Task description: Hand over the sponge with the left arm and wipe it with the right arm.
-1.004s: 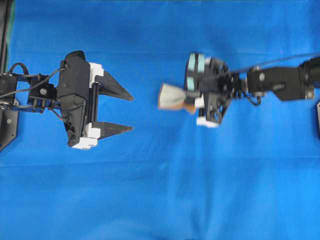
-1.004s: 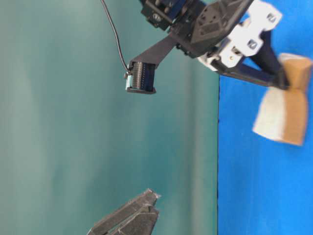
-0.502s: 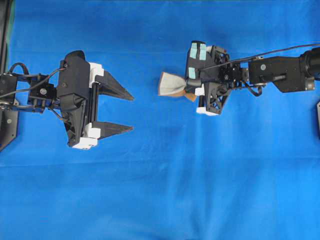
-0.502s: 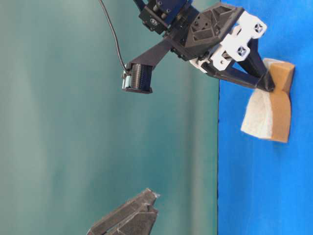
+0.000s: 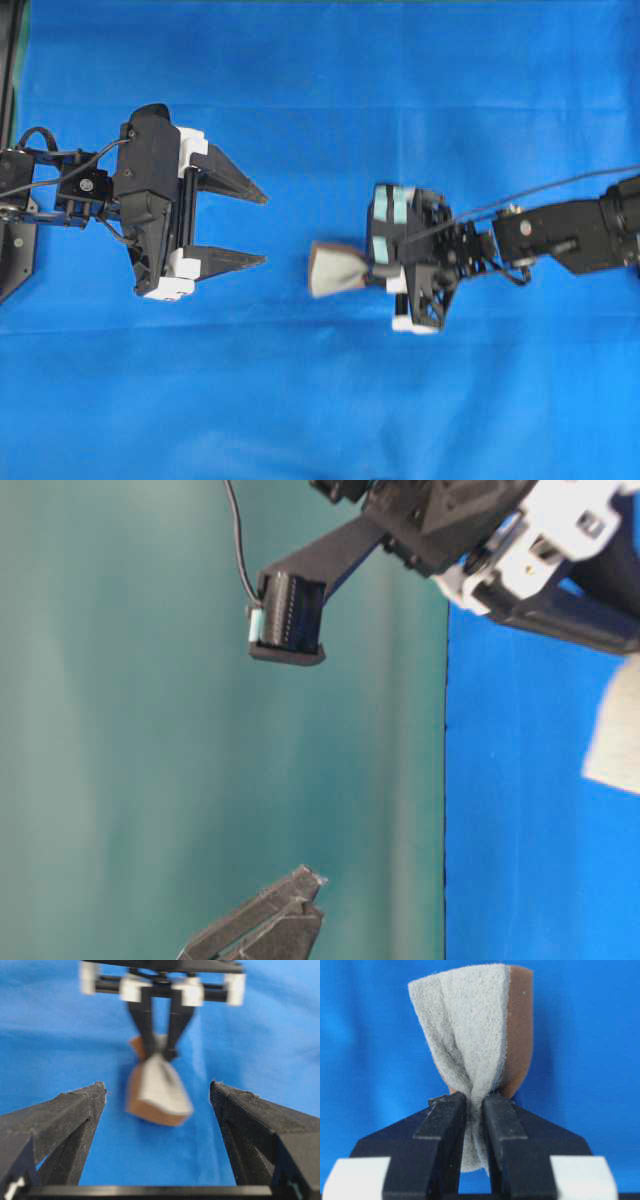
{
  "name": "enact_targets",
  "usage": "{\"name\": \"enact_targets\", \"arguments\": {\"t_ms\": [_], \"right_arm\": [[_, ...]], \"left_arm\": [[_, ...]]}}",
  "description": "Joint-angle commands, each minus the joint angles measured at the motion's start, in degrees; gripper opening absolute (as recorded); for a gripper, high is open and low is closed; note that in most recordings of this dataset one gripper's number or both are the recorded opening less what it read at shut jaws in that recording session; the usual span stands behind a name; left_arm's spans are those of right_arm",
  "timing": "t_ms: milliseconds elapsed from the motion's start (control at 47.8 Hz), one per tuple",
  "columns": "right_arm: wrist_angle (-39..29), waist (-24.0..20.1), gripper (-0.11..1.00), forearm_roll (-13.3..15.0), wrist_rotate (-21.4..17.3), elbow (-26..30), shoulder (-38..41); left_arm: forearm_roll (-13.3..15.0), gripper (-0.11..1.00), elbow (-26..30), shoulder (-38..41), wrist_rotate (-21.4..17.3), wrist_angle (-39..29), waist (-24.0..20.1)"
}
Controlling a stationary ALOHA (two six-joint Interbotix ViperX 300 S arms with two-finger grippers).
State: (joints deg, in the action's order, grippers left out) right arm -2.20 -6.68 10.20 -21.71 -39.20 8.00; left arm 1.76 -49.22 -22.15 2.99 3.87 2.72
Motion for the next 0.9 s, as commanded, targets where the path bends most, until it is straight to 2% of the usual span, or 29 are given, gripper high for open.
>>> {"name": "enact_targets", "arguments": {"t_ms": [0,146,293,628,732,879], "right_arm": [[0.1,-2.3,0.21,-0.4,-0.9,1.3,-0.6],[0.0,-1.6,0.21,-0.3,-0.8,1.7,-0.5],[-0.4,1.2,0.21,0.4,0.0,1.5,-0.5],[-1.6,11.9,0.21,8.3,0.1,1.1,-0.5],[-1.5,12.9,0.21,9.4,0.2,1.2,-0.5],[-1.6,12.6,0.21,9.3,-0.2,1.1,-0.5]], "left_arm": [[-0.2,0.81,-0.1,-0.4,0.1,0.6,0.4],[-0.1,0.81,0.0,-0.4,0.1,0.7,0.7],[-0.2,0.81,-0.1,-0.4,0.1,0.7,1.1],[-0.2,0.81,-0.1,-0.4,0.1,0.7,1.1],[-0.2,0.81,-0.1,-0.4,0.1,0.7,1.1],[-0.2,0.81,-0.1,-0.4,0.1,0.7,1.1]]}}
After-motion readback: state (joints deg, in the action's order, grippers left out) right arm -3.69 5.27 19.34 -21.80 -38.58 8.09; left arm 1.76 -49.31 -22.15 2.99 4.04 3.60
